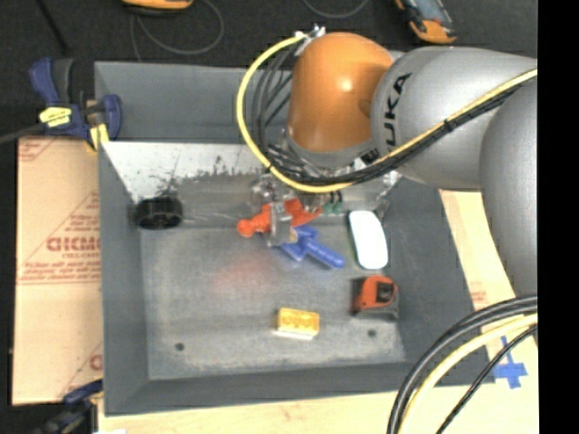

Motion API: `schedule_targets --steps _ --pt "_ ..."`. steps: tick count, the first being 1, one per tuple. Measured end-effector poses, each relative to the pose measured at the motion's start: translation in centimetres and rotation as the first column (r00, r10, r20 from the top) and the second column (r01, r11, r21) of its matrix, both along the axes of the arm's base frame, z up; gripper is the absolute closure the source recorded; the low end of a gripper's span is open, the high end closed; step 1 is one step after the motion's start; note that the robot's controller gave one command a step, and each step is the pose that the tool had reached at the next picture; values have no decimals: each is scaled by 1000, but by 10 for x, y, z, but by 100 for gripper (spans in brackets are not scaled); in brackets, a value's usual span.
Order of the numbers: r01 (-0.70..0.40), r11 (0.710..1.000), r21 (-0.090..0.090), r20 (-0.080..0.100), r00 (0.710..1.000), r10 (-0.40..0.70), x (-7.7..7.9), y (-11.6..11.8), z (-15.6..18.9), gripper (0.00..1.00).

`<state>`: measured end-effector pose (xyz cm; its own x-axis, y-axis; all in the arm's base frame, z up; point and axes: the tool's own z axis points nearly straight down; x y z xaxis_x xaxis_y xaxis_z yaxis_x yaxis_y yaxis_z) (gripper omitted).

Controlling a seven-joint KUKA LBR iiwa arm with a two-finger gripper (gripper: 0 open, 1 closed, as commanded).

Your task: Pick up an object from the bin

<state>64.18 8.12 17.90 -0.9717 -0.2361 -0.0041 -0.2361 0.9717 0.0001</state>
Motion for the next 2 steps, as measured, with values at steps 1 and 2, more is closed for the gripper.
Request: schedule_targets --steps 1,2 --pt "0 1000 1 0 1000 0 0 0 0 100" --pt "-8 1000 -2 -5 1000 8 -8 -24 60 100"
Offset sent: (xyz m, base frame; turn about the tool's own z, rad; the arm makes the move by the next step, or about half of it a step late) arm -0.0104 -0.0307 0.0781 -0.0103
